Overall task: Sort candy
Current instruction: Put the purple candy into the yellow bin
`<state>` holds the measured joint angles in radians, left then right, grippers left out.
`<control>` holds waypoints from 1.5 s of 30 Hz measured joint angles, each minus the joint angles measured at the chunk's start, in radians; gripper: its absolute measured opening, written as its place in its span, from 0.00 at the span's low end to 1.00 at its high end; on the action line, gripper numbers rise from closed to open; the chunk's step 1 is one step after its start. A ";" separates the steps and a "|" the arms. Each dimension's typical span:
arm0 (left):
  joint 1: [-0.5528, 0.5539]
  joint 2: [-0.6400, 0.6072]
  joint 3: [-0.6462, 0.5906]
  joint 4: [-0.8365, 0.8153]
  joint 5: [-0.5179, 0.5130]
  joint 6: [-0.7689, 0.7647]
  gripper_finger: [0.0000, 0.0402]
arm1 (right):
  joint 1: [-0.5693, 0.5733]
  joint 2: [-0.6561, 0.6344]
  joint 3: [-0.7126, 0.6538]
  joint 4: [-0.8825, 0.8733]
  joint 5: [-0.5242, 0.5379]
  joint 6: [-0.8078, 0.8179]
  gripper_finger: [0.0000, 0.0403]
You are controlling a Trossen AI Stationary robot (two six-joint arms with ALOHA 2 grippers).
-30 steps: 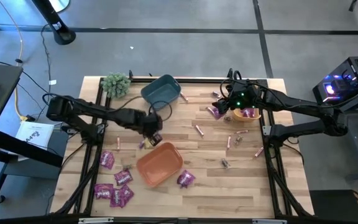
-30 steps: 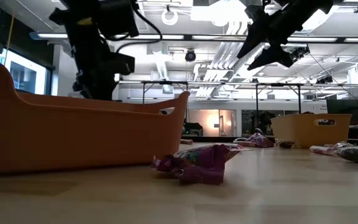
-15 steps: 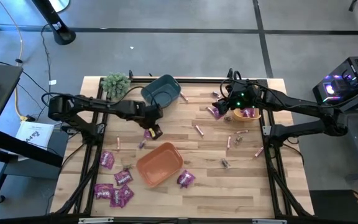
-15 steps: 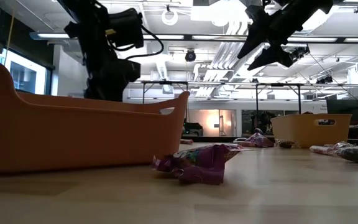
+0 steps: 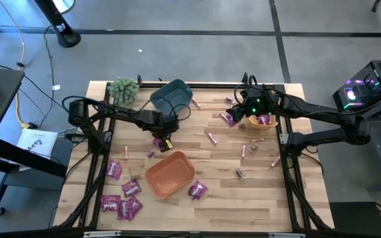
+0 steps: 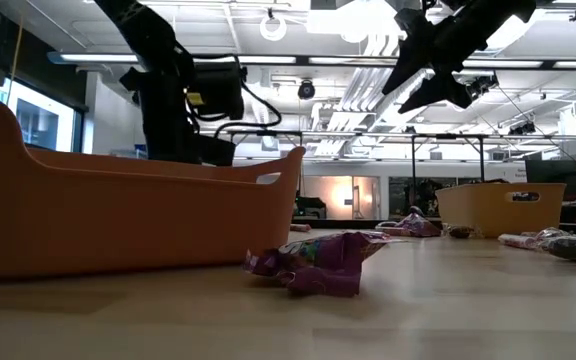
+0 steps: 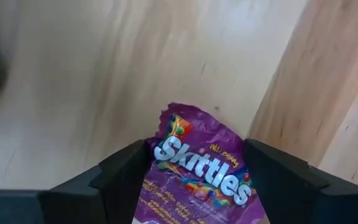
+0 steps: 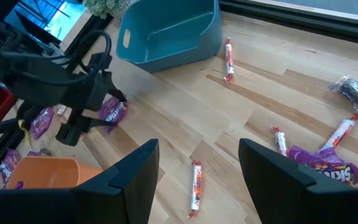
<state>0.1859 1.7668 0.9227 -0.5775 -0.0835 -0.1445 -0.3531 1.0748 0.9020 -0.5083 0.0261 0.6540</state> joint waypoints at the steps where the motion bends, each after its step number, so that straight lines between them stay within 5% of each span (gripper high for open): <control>1: 0.000 0.018 0.004 -0.003 0.001 0.014 0.66 | 0.000 0.000 0.000 0.000 0.000 0.000 0.54; 6: 0.002 0.055 0.010 -0.015 0.004 0.019 0.57 | 0.000 0.000 0.000 -0.004 0.000 0.004 0.54; 13: 0.003 0.010 0.000 -0.005 -0.018 -0.001 0.06 | 0.000 0.000 0.000 -0.005 0.000 0.018 0.54; 24: 0.000 -0.310 -0.013 -0.019 0.015 -0.036 0.00 | 0.000 0.000 0.000 -0.011 0.000 -0.002 0.54; 30: -0.003 -0.481 -0.009 0.251 0.057 -0.082 0.00 | 0.000 -0.020 0.000 0.089 -0.114 -0.020 0.54; 37: 0.000 -0.408 -0.005 0.780 0.061 -0.200 0.00 | 0.000 -0.092 0.000 0.228 -0.207 -0.034 0.54; 45: 0.004 -0.134 0.232 0.863 0.123 -0.144 0.00 | 0.003 -0.130 0.000 0.258 -0.232 0.062 0.54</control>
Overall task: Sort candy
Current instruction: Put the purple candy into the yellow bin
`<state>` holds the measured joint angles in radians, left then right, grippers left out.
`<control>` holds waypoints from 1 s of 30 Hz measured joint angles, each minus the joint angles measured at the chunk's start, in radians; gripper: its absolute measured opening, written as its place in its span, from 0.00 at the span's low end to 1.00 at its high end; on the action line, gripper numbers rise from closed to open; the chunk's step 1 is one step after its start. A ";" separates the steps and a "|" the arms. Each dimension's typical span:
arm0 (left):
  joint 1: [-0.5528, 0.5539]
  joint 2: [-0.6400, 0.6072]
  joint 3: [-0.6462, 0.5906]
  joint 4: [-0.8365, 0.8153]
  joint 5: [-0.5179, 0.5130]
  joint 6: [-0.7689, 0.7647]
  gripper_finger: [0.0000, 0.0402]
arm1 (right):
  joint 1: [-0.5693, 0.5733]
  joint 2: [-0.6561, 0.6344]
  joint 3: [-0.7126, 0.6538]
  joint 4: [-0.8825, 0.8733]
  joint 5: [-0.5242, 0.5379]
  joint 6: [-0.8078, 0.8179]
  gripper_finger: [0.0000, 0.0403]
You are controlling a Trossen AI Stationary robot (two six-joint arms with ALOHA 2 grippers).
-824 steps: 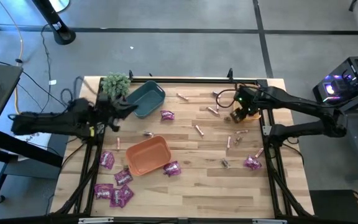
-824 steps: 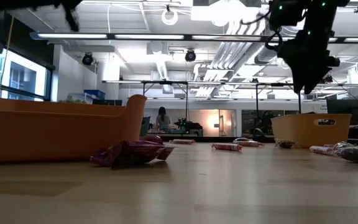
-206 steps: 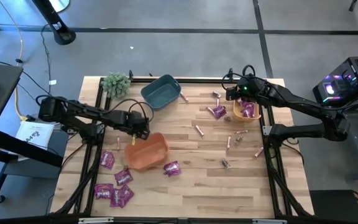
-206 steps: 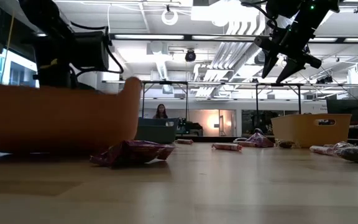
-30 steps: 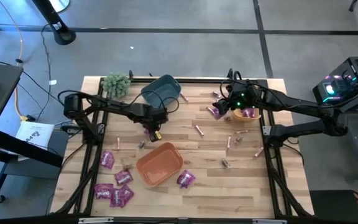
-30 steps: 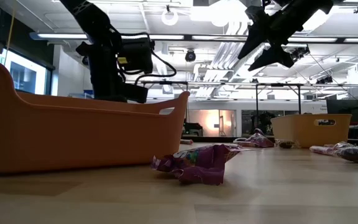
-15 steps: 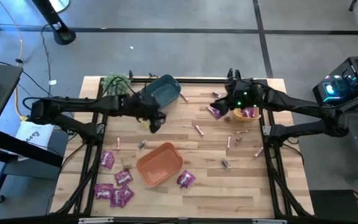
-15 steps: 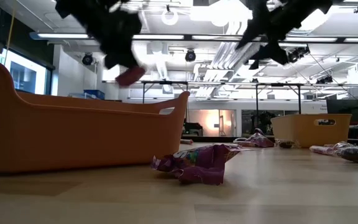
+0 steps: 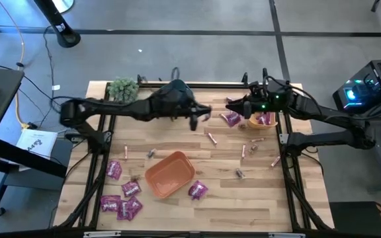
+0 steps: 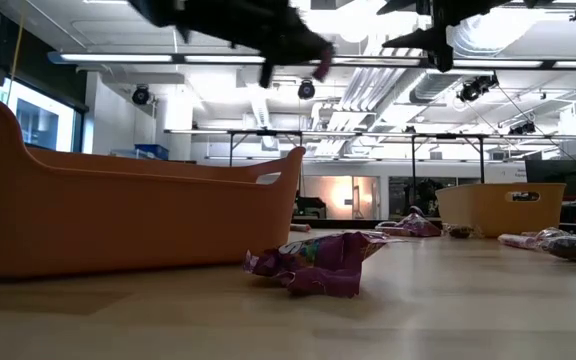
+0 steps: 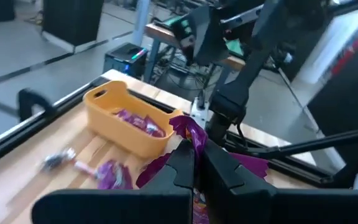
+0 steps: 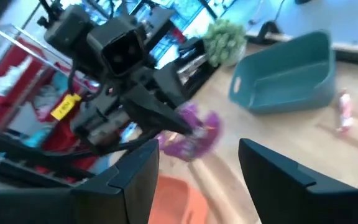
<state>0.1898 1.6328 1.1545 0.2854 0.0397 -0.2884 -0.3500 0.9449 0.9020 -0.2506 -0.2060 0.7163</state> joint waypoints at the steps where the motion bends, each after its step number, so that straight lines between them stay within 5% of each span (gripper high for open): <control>1: 0.000 0.032 0.040 -0.008 0.006 0.023 0.00 | 0.002 0.005 0.000 0.001 -0.015 0.026 0.54; 11: -0.015 0.157 0.312 -0.206 -0.001 0.299 0.00 | 0.005 0.025 0.000 0.010 0.106 0.188 0.54; 26: -0.013 0.155 0.319 -0.226 -0.061 0.356 0.00 | 0.060 0.116 0.000 0.117 0.154 0.310 0.54; 30: -0.013 0.155 0.320 -0.247 -0.060 0.353 0.00 | 0.065 0.117 0.000 0.126 0.188 0.298 0.47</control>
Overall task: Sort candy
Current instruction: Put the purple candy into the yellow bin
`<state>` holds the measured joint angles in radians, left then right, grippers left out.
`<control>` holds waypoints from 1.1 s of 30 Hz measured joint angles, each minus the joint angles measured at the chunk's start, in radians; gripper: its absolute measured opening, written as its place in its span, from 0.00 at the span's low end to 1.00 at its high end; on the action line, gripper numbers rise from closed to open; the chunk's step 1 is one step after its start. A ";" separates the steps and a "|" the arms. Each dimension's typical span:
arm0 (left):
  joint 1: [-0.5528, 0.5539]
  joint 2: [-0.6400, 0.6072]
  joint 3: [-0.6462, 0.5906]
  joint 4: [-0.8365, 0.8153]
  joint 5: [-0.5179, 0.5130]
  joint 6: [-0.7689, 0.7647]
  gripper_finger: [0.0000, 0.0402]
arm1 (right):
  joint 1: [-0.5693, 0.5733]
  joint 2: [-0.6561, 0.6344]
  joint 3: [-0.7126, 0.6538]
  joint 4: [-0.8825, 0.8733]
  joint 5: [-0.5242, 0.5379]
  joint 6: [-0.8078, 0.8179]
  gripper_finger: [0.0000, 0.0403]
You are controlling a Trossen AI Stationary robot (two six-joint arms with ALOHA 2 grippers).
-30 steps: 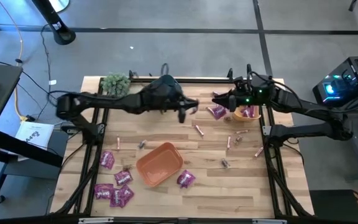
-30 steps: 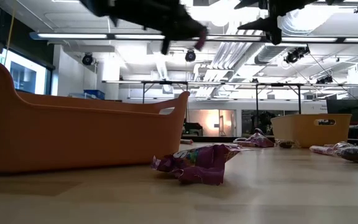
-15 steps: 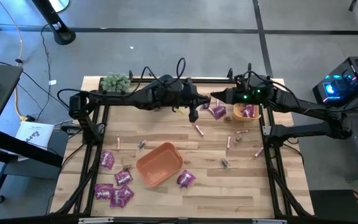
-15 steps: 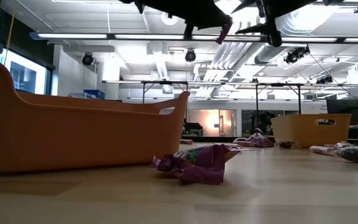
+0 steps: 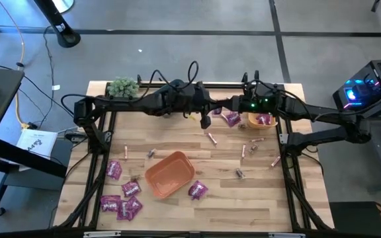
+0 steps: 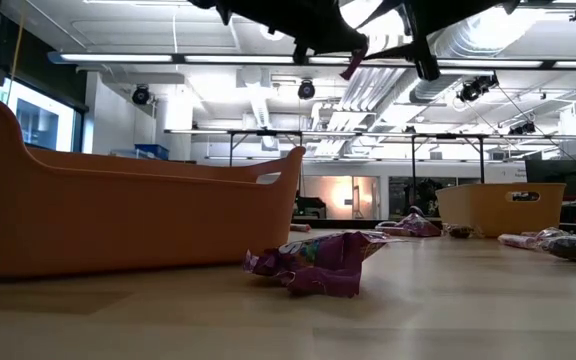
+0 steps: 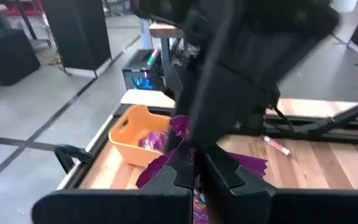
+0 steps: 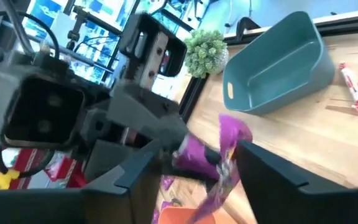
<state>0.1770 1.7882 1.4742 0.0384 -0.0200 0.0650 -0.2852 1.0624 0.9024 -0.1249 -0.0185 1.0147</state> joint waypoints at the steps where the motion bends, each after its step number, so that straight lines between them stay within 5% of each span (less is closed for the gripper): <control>1: -0.001 0.000 0.000 -0.011 0.000 0.000 0.00 | 0.000 -0.002 0.000 0.002 0.000 -0.001 0.44; 9: 0.000 0.000 0.000 -0.017 -0.025 0.002 0.00 | -0.001 -0.004 0.000 0.010 -0.003 -0.002 0.03; 24: 0.003 -0.002 0.000 -0.010 -0.086 0.052 0.00 | -0.001 -0.004 0.000 0.034 -0.023 0.006 0.28; 33: 0.004 -0.002 -0.001 0.005 -0.115 0.071 0.00 | -0.001 -0.004 0.002 0.013 -0.020 0.016 0.24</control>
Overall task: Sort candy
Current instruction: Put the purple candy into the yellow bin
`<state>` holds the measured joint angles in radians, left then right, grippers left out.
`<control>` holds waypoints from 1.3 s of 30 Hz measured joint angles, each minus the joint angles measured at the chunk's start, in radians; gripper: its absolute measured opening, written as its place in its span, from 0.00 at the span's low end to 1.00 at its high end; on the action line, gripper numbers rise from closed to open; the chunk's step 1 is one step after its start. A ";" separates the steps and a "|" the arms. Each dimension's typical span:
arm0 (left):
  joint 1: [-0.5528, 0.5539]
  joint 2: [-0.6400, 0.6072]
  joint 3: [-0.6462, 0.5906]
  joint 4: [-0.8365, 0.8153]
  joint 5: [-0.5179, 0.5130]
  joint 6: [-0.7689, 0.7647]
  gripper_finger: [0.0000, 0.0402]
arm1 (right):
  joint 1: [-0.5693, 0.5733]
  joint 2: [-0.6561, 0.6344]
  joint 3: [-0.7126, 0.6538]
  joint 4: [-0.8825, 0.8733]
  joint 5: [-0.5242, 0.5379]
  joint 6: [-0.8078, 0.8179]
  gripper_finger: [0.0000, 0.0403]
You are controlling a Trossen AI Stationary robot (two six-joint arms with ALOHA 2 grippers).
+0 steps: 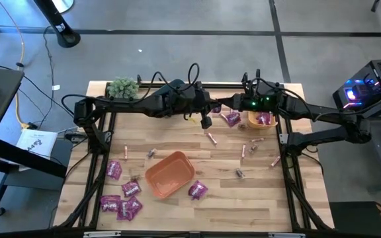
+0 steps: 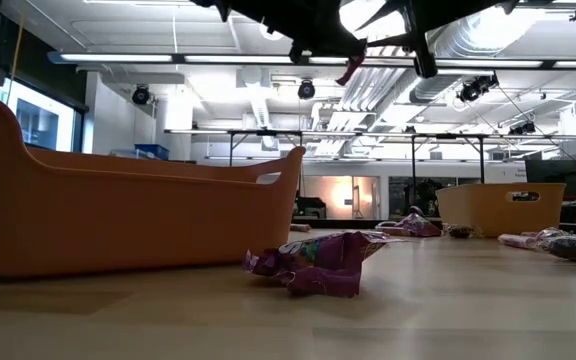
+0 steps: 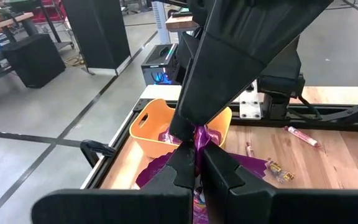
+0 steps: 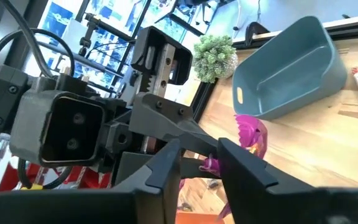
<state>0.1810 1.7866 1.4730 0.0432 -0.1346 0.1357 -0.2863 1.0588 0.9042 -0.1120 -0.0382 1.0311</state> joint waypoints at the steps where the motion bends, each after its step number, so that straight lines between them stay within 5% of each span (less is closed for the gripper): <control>1: 0.000 0.000 -0.001 0.006 -0.001 0.000 0.00 | 0.000 0.000 0.001 -0.010 0.004 -0.001 0.22; 6: 0.000 0.000 -0.001 0.024 -0.005 0.009 0.00 | 0.000 -0.001 0.001 -0.031 0.018 -0.027 0.03; 13: 0.001 0.000 -0.001 0.027 -0.049 0.014 0.07 | -0.002 -0.001 0.001 -0.034 0.030 -0.037 0.00; 23: 0.009 -0.060 0.006 -0.099 -0.083 -0.134 0.37 | -0.076 -0.082 -0.004 -0.122 0.040 -0.071 0.00; 31: 0.029 -0.186 -0.013 -0.439 -0.062 -0.125 0.49 | -0.189 -0.148 -0.004 -0.526 0.228 -0.152 0.00; 39: 0.094 -0.417 -0.282 -0.379 -0.005 -0.161 0.47 | -0.284 -0.041 -0.003 -0.905 0.465 -0.199 0.00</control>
<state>0.2747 1.3698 1.1906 -0.3356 -0.1394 -0.0252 -0.5708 1.0173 0.9009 -1.0175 0.4267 0.8320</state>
